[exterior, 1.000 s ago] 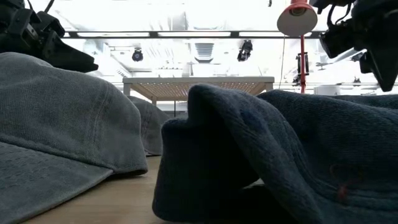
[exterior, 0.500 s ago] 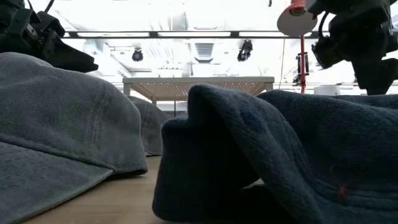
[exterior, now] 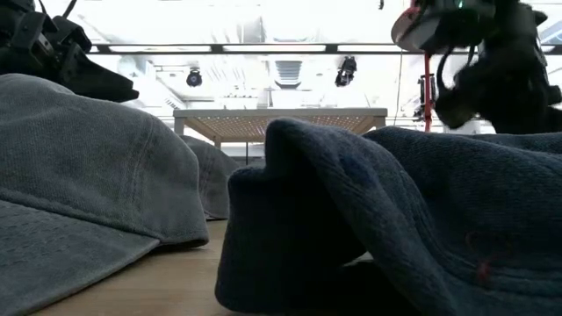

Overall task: Pick & Place hat
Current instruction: Put the top blue cap on the shelf

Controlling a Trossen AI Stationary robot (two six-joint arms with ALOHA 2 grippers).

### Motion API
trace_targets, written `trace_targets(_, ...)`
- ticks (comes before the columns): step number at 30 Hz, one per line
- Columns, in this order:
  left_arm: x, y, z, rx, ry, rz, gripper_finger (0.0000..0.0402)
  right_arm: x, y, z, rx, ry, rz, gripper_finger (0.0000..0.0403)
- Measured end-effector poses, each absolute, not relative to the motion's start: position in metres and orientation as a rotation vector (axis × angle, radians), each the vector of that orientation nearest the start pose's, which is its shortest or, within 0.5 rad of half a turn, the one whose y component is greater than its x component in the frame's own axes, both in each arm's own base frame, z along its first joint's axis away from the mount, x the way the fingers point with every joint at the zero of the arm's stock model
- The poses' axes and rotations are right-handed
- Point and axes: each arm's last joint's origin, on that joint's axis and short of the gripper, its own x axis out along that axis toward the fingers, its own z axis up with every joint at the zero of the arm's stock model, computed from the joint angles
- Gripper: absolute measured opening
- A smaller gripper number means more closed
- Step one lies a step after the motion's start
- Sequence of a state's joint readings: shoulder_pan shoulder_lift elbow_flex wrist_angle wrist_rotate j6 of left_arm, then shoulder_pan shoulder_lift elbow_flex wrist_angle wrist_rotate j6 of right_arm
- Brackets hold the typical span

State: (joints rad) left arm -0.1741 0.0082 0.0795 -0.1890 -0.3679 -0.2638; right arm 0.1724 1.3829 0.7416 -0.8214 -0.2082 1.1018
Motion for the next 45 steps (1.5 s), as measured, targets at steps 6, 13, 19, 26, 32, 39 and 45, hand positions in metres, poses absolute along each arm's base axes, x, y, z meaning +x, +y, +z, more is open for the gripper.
trace_targets(6, 0.091, -0.005, 0.172, -0.232, 0.085, 0.207, 0.0115, 0.218, 0.044, 0.137, 0.876, 1.591, -0.639, 0.0268)
trace_targets(13, 0.091, -0.005, 0.172, -0.233, 0.085, 0.207, 0.0115, 0.224, 0.045, 0.122, 0.858, 1.665, -0.667, 0.0199)
trace_targets(19, 0.091, -0.005, 0.172, -0.233, 0.086, 0.207, 0.0115, 0.223, 0.045, 0.134, 0.859, 1.614, -0.619, 0.0104)
trace_targets(26, 0.091, -0.005, 0.172, -0.233, 0.086, 0.207, 0.0115, 0.214, 0.043, 0.164, 0.871, 1.496, -0.53, 0.002)
trace_targets(32, 0.091, -0.005, 0.172, -0.234, 0.086, 0.207, 0.0115, 0.192, 0.04, 0.2, 0.896, 1.423, -0.447, 0.0021)
trace_targets(39, 0.091, -0.005, 0.172, -0.234, 0.086, 0.207, 0.0115, 0.169, 0.038, 0.254, 0.863, 1.237, -0.205, 0.002)
trace_targets(45, 0.091, -0.005, 0.172, -0.234, 0.086, 0.207, 0.0115, 0.161, 0.031, 0.304, 0.77, 0.959, -0.192, 0.002)
